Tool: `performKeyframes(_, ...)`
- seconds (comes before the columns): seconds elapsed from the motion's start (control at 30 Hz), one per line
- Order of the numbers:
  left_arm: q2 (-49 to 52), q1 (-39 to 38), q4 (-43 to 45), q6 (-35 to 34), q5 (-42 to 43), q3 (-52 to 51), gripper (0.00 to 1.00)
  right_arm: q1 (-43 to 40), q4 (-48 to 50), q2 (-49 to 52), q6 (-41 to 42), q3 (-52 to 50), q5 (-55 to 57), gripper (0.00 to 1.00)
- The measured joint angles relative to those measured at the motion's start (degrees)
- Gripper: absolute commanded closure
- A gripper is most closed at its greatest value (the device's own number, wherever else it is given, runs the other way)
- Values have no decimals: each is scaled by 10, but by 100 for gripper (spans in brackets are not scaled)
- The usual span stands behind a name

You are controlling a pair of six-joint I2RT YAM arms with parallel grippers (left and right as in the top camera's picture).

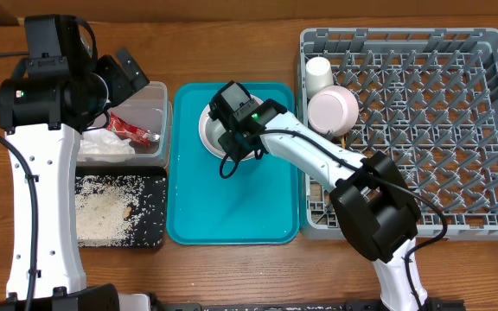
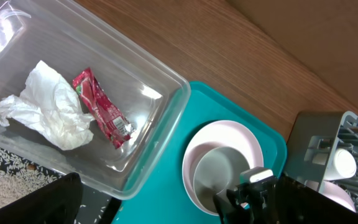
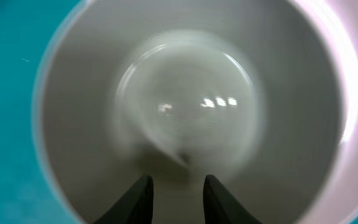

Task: Sort waste into correct bins and load items into the dishwasher
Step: 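Move the right gripper to the teal tray and lower into the bowl, then grasp the rim of the pale bowl with the right gripper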

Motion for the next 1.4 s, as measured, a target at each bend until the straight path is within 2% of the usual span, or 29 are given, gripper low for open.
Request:
performKeyframes(0.43,0,0,0,0,0,0,0,0,-4,0,4,0,120,71)
performKeyframes(0.77,0,0,0,0,0,0,0,0,-12,0,11,7,140,71)
performKeyframes(1.1,0,0,0,0,0,0,0,0,-100,0,21,120,-11,71)
performKeyframes(1.4,0,0,0,0,0,0,0,2,-107,0,8,122,-97,71)
